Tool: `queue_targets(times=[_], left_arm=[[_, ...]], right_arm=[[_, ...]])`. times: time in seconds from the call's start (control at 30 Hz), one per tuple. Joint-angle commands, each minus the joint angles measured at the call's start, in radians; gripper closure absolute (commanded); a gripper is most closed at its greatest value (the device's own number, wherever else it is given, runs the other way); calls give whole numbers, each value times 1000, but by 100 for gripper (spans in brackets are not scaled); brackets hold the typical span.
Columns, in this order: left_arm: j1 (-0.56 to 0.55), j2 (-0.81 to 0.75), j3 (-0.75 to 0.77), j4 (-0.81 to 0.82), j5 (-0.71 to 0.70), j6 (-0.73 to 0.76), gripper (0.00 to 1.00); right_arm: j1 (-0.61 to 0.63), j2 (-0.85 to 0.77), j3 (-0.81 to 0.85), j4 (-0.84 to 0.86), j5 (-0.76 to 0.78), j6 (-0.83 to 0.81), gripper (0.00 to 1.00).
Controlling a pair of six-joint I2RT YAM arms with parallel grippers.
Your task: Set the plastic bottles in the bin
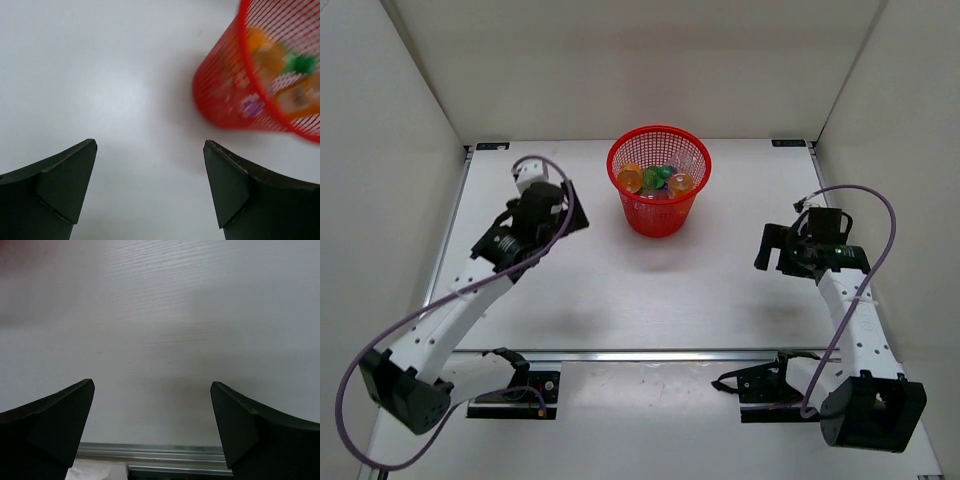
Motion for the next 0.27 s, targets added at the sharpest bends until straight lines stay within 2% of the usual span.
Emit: queue_targets(times=[0.0, 0.07, 0.13, 0.23], left_arm=[[30, -128, -175, -253, 69, -123, 2], [107, -254, -255, -274, 105, -130, 2], [164, -335, -292, -294, 124, -128, 1], [164, -440, -294, -324, 74, -127, 2]], right_arm=[[49, -22, 59, -39, -11, -22, 1], [56, -65, 20, -2, 7, -8, 1], [33, -108, -17, 45, -63, 6, 1], [-3, -125, -51, 67, -141, -8, 1]])
